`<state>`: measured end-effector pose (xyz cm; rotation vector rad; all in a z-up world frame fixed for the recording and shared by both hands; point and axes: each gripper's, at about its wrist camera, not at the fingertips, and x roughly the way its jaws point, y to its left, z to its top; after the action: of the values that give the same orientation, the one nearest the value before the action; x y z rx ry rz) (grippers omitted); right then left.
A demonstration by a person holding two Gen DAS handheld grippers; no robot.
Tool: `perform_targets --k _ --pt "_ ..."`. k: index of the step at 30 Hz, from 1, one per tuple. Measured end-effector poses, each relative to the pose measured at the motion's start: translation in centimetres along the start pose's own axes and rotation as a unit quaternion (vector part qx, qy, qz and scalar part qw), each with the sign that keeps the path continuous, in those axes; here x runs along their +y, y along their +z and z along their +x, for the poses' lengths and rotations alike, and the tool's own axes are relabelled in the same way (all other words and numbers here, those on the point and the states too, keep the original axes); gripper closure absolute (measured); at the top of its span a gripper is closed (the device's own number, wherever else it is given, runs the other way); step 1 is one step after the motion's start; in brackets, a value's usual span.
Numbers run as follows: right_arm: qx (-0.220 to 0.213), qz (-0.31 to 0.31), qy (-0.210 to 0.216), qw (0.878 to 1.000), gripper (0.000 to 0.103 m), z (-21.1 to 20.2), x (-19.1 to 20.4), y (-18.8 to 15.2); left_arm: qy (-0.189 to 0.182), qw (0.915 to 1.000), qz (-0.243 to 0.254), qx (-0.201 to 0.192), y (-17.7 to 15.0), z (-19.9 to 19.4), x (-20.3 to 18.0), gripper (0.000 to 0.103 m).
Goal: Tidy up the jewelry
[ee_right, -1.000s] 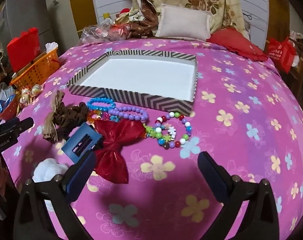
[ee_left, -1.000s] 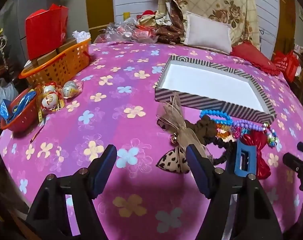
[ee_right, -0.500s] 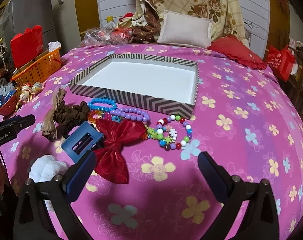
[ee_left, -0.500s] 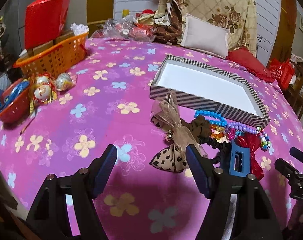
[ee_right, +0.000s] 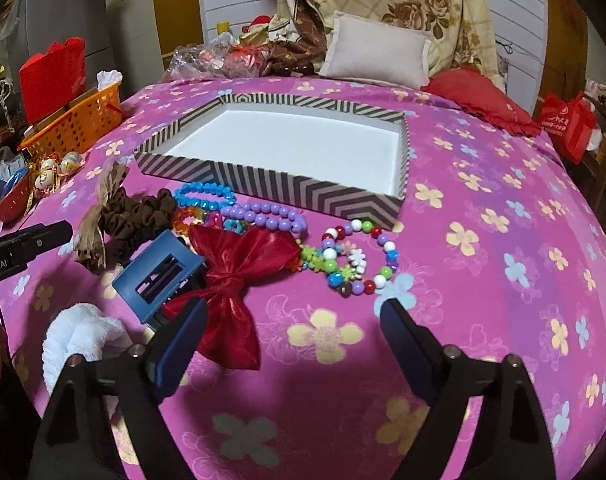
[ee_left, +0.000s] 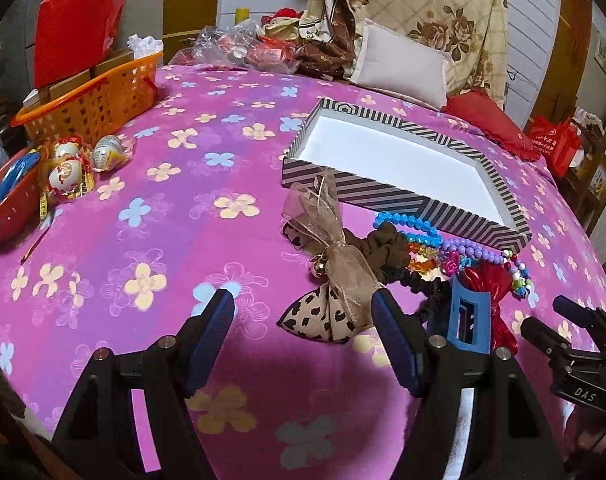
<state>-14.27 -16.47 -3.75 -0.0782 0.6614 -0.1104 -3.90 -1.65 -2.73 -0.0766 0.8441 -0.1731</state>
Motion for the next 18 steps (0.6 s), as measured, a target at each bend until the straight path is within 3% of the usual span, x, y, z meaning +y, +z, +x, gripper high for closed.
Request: perform_targets --k 18 --pt "0.018 0.000 0.015 1.000 0.030 1.5 1.2 0.3 0.003 1.0000 -0.002 0.000 0.0 0.1 0.4 0.048"
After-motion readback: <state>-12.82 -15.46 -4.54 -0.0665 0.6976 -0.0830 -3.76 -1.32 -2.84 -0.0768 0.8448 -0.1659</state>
